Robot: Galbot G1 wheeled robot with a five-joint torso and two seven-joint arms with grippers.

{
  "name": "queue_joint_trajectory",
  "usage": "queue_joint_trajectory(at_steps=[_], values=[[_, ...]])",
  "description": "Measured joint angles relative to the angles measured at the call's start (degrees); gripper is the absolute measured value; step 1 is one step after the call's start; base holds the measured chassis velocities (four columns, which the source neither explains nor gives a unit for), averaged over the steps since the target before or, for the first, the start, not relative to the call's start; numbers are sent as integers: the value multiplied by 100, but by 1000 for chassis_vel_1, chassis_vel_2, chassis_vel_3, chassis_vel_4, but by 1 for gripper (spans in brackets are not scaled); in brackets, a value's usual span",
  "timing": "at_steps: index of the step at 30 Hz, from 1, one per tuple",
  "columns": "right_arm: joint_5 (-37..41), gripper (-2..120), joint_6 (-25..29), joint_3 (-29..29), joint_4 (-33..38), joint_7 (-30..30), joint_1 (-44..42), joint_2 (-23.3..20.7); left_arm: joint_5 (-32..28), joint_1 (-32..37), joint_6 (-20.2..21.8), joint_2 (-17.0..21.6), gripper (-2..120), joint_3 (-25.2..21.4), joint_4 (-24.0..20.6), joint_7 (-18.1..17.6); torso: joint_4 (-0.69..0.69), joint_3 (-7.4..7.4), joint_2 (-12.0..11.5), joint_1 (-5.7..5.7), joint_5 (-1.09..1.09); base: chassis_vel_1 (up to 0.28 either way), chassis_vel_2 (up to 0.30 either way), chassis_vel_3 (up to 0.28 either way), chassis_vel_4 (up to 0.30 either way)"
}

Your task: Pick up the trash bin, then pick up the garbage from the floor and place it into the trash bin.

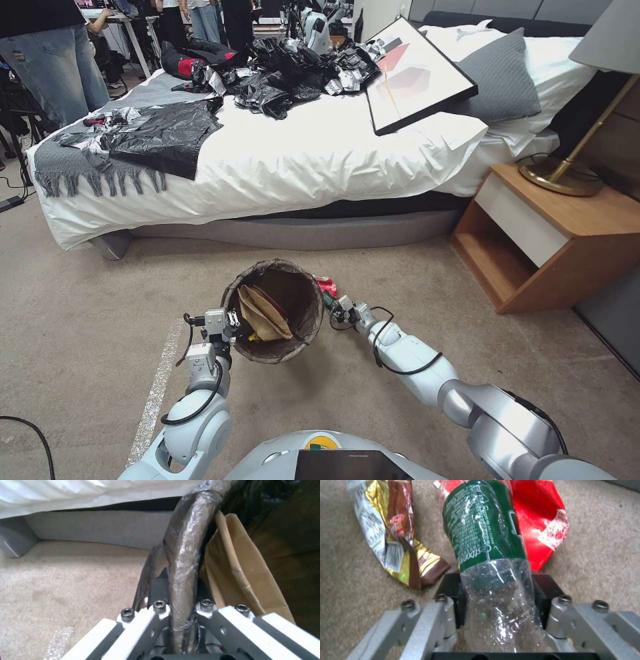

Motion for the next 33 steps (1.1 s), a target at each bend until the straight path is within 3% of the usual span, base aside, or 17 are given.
queue_joint_trajectory(at_steps=[10,22,33], values=[[-7,33,-87,17,443,191,-154,-151,29,-7,1,-13,0,40,27,-2,0,0,0,0,0,0,0,0,0],[144,33,-250,236,1924,736,-687,-659,89,-9,-6,-32,0,130,59,3,1,0,0,-1,0,0,0,0,0],[361,33,-247,955,3694,1122,-1561,-1439,133,-12,-13,-38,0,215,105,14,-1,0,0,0,1,0,0,0,0]])
